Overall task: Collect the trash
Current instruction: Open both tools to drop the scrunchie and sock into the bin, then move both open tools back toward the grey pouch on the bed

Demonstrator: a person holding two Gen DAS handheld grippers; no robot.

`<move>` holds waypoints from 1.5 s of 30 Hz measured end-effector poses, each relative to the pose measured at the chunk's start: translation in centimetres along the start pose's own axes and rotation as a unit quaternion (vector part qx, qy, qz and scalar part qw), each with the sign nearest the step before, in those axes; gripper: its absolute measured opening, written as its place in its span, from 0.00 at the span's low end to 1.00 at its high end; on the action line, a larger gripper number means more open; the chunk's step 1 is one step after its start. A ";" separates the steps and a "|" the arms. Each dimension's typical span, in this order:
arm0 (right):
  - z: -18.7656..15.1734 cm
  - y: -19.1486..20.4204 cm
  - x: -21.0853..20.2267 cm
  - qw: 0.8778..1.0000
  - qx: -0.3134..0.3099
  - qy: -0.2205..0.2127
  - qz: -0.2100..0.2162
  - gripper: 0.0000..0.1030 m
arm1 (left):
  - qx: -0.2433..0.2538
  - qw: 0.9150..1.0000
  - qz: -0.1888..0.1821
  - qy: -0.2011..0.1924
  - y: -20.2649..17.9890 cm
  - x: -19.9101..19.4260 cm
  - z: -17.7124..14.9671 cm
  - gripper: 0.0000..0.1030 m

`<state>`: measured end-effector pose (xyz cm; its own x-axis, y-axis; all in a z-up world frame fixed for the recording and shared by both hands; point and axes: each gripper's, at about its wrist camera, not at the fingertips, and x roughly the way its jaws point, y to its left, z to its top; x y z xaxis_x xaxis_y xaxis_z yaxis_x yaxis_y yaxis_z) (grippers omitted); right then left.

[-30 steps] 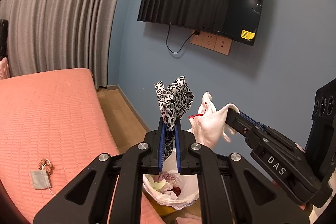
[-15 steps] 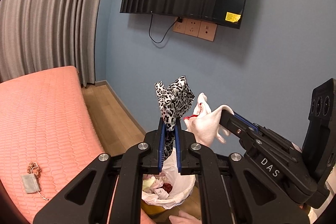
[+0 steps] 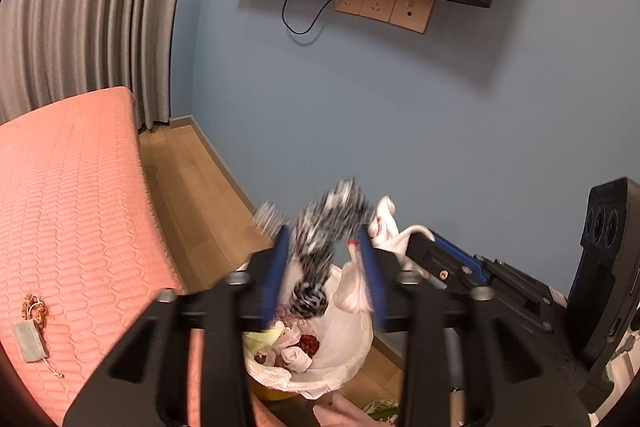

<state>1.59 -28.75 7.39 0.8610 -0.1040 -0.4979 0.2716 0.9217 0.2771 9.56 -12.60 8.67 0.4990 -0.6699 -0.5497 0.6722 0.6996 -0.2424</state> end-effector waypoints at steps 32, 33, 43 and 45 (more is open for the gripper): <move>-1.6 6.5 -0.6 0.999 -0.039 0.006 0.035 0.28 | -0.063 0.995 0.067 -0.028 5.3 -4.6 -1.7 0.71; -1.8 7.1 -0.5 0.998 -0.043 0.008 0.038 0.28 | -0.066 0.995 0.070 -0.032 5.8 -5.0 -1.8 0.71; -3.6 13.3 0.5 0.994 -0.078 0.029 0.067 0.33 | -0.103 0.988 0.106 -0.050 10.8 -8.5 -3.2 0.74; -3.9 14.6 0.9 0.993 -0.087 0.034 0.072 0.33 | -0.114 0.986 0.113 -0.051 12.0 -9.0 -3.5 0.76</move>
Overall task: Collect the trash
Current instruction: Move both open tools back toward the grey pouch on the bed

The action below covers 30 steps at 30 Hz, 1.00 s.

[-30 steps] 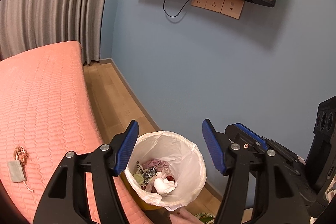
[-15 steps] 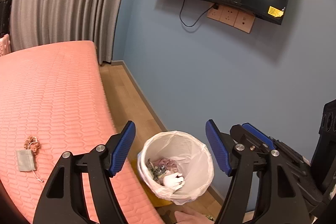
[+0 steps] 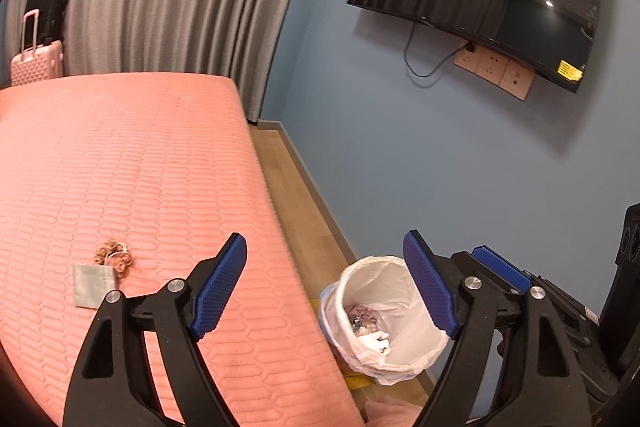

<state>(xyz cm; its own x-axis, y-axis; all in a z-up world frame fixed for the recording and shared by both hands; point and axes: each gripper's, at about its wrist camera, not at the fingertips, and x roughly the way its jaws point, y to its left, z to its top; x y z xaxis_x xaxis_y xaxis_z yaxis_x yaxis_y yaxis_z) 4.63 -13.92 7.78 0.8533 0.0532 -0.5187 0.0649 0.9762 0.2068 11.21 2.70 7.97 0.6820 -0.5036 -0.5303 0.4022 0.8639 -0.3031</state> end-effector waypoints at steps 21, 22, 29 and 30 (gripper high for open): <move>-3.6 12.0 11.7 0.992 -0.054 0.096 0.054 0.39 | -0.132 0.980 0.134 0.059 19.3 1.2 -4.9 0.87; -3.9 12.6 12.6 0.992 -0.055 0.102 0.056 0.39 | -0.140 0.978 0.140 0.066 20.5 1.5 -5.4 0.87; -5.9 16.2 19.6 0.984 -0.052 0.153 0.074 0.39 | -0.183 0.962 0.172 0.111 27.5 4.2 -8.2 0.87; -6.2 16.6 20.7 0.983 -0.052 0.160 0.075 0.39 | -0.185 0.960 0.174 0.116 28.4 4.6 -8.6 0.87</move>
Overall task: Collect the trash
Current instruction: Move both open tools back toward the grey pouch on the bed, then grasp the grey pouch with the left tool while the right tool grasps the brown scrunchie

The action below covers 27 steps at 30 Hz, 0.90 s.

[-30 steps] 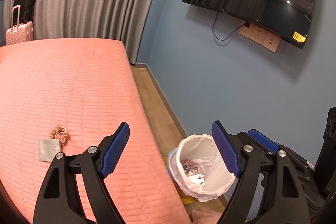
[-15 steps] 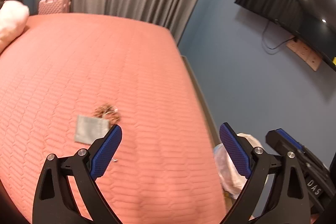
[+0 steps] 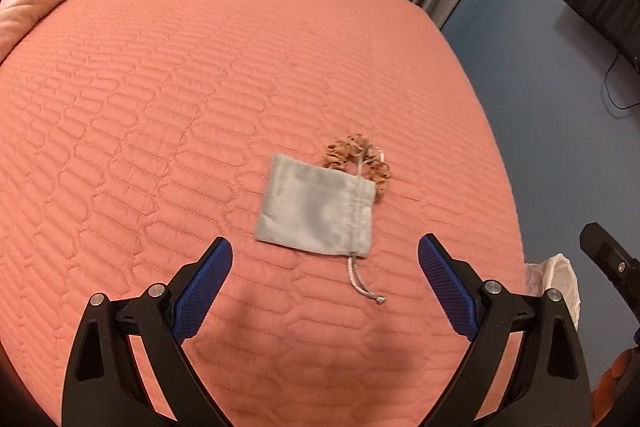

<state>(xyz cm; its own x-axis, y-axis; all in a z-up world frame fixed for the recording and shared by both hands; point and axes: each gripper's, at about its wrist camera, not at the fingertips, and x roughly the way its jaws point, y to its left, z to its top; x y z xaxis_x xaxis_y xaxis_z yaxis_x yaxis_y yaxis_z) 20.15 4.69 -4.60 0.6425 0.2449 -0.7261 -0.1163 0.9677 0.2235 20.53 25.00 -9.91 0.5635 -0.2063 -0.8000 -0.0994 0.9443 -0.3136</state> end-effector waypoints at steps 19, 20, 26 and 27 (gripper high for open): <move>1.1 1.5 18.8 0.992 0.022 0.118 0.030 0.36 | 0.005 0.999 -0.024 0.040 3.4 7.5 1.6 0.69; 1.0 1.5 19.3 0.991 0.022 0.124 0.036 0.34 | 0.008 0.999 -0.027 0.039 3.3 7.6 1.5 0.65; 0.5 2.1 20.6 0.988 0.011 0.136 0.065 0.15 | 0.024 0.998 -0.038 0.040 3.4 7.7 1.6 0.34; 0.5 2.1 20.4 0.988 0.011 0.137 0.066 0.11 | 0.024 0.998 -0.041 0.041 3.5 7.7 1.5 0.29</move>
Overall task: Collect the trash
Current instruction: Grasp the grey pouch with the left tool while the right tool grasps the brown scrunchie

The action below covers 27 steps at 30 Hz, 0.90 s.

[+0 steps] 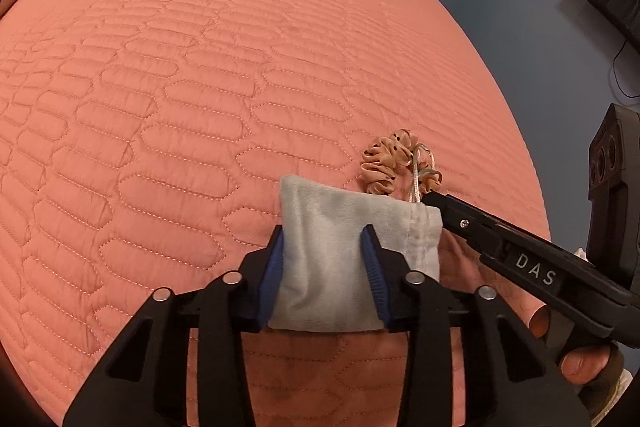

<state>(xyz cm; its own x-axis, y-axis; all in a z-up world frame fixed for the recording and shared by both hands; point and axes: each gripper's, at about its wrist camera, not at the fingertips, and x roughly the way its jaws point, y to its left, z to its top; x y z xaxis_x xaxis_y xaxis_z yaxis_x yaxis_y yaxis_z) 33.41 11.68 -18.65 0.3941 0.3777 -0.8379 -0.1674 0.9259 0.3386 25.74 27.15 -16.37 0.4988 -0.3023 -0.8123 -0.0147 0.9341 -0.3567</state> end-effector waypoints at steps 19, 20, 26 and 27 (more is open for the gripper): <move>-3.0 -1.8 -8.0 0.999 0.006 -0.031 -0.016 0.07 | 0.028 0.999 0.002 -0.033 -2.8 -6.7 -1.6 0.04; -2.9 -1.6 -8.1 0.999 0.002 -0.031 -0.017 0.07 | 0.029 0.999 0.013 -0.044 -2.5 -7.5 -1.4 0.04; -1.4 0.1 -5.3 1.000 -0.001 -0.016 -0.017 0.23 | 0.003 0.994 0.055 -0.094 0.0 -10.8 1.3 0.04; -1.2 0.3 -4.6 1.000 -0.001 -0.011 -0.017 0.23 | 0.001 0.993 0.057 -0.099 0.7 -11.3 1.7 0.04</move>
<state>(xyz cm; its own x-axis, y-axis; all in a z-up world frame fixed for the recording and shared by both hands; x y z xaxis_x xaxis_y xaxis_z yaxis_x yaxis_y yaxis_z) 30.46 10.25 -15.16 0.4203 0.3452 -0.8391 -0.1548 0.9385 0.3086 21.61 31.51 -6.63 0.6543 -0.1520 -0.7408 -0.0797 0.9603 -0.2674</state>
